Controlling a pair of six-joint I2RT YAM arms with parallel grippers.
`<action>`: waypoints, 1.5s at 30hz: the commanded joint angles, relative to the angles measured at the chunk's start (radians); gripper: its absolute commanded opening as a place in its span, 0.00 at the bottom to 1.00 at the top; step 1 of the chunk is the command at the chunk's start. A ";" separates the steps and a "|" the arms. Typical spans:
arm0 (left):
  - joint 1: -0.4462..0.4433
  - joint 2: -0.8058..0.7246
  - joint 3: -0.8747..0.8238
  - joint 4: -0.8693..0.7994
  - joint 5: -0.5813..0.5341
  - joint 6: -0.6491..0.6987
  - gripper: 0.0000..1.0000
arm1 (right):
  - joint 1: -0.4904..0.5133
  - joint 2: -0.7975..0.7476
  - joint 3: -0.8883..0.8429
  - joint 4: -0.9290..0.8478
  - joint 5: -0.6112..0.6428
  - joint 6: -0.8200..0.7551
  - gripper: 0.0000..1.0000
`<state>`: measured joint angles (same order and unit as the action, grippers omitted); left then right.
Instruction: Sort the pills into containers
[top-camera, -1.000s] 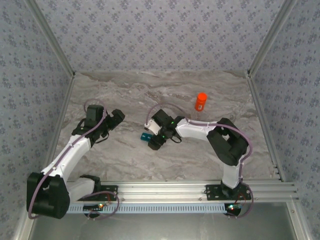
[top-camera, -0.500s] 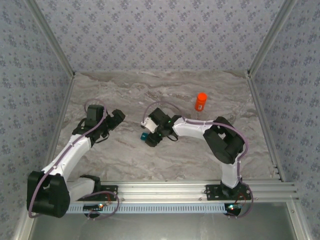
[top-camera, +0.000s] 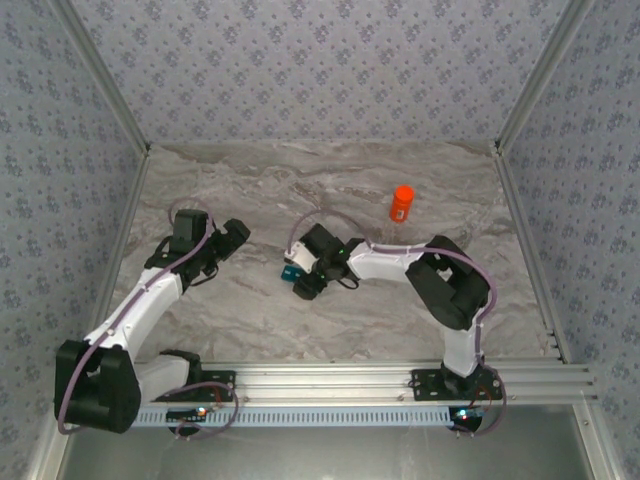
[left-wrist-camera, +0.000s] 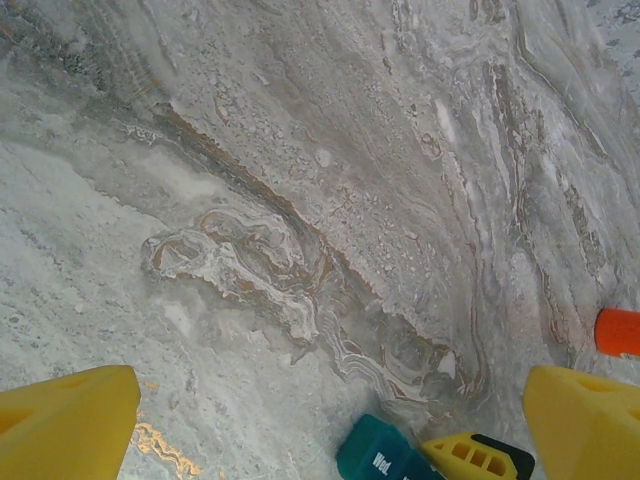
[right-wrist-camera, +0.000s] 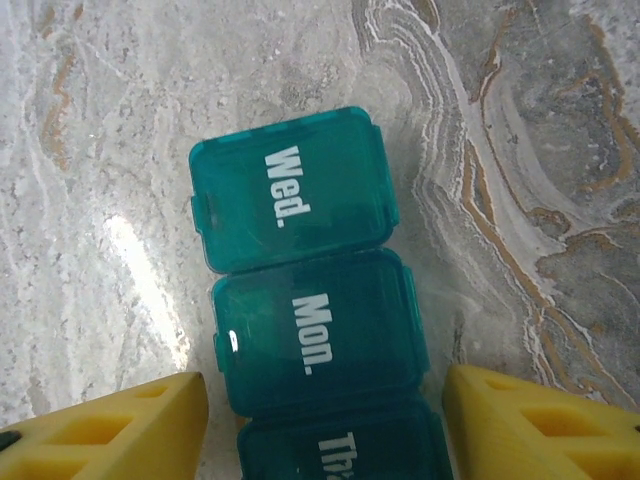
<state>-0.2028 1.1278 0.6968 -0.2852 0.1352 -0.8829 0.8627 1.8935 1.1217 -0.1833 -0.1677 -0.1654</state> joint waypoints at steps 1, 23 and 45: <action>0.005 0.007 0.008 0.023 0.016 0.000 0.98 | 0.003 -0.022 -0.039 -0.020 0.023 0.023 0.62; 0.005 -0.029 0.032 0.046 0.070 -0.124 0.98 | -0.020 -0.131 -0.004 -0.048 0.005 0.145 0.32; -0.221 0.184 0.161 0.532 0.293 -0.397 0.98 | -0.135 -0.329 0.029 -0.067 -0.069 0.458 0.33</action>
<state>-0.4026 1.2919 0.8116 0.1722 0.4084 -1.2503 0.7261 1.5955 1.1240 -0.2359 -0.2207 0.2584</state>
